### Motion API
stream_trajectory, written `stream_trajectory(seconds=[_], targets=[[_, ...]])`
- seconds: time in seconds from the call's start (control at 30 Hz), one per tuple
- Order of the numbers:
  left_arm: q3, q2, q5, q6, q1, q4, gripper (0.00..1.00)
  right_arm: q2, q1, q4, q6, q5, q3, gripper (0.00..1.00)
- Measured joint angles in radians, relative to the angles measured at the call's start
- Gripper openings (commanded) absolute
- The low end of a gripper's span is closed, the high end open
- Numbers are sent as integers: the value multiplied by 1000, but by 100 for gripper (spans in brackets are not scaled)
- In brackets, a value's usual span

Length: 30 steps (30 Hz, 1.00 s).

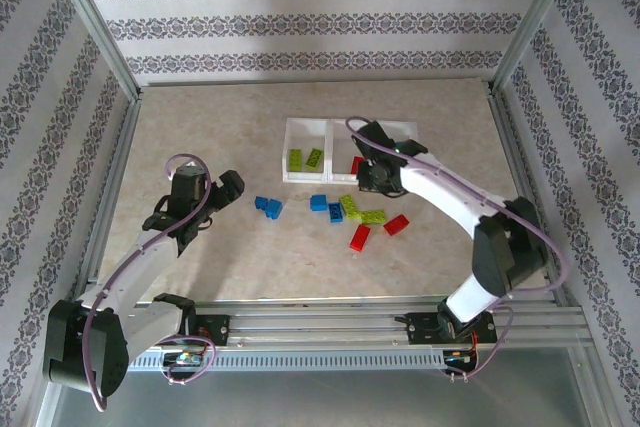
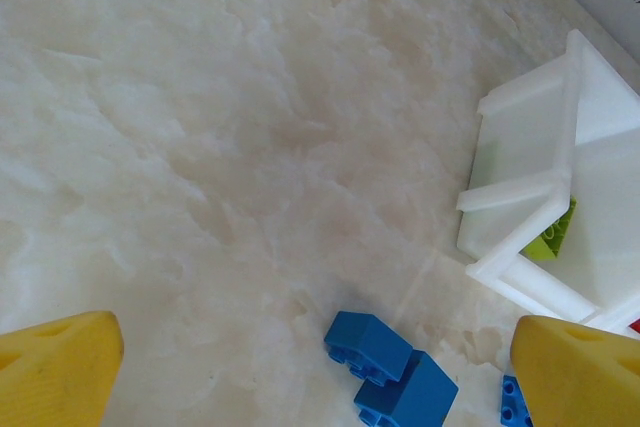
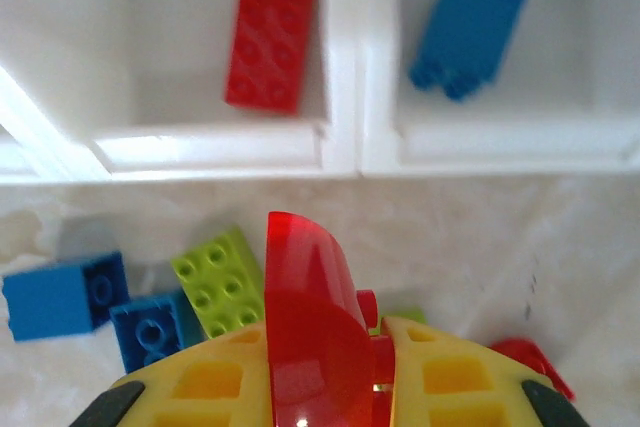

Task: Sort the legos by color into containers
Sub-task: Place the lego in the container.

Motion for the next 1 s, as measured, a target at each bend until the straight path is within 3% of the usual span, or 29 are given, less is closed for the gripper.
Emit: stream_trajectory(seconds=[0.37, 0.57, 0.73, 1.0], targets=[[0, 0, 25, 0, 0, 1, 100, 314, 3, -2, -169, 91, 364, 24], [0, -2, 26, 0, 0, 1, 100, 369, -23, -6, -195, 92, 423, 29], [0, -2, 27, 0, 0, 1, 100, 401, -52, -5, -205, 75, 437, 40], [0, -2, 37, 8, 0, 0, 100, 402, -55, -5, -209, 61, 437, 46]])
